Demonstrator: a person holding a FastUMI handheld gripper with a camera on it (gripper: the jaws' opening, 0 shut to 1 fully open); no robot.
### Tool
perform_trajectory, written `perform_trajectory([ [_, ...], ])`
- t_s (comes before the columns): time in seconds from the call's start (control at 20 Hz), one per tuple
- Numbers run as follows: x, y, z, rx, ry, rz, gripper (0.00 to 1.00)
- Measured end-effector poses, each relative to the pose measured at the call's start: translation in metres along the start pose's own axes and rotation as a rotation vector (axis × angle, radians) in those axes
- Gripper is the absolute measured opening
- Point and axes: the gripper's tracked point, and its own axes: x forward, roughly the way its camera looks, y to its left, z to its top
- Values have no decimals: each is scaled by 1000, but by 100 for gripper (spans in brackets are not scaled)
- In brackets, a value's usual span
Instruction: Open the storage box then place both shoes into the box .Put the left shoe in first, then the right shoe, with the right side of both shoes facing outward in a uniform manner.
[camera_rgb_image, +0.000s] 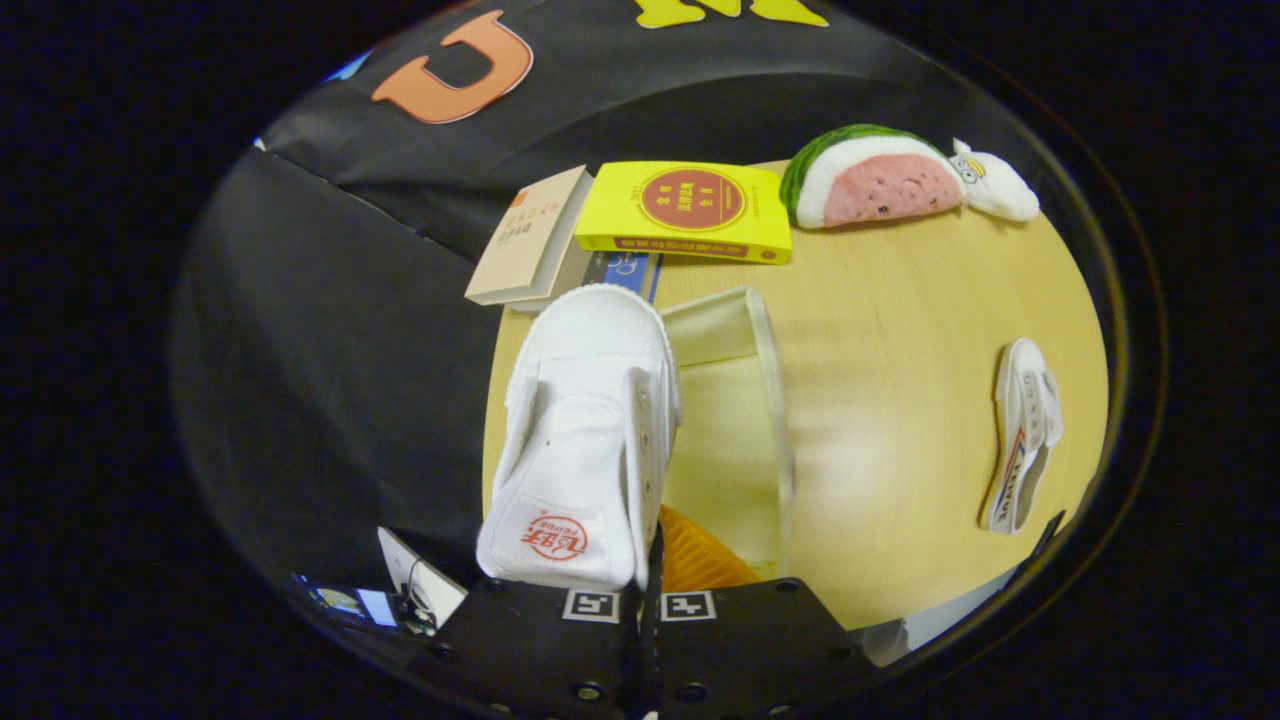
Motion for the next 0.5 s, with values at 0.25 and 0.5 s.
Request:
perform_trajectory([
  [0.25,34,14,7,-6,-26,-23,0],
  [0.5,47,10,16,-18,-38,-92,0],
])
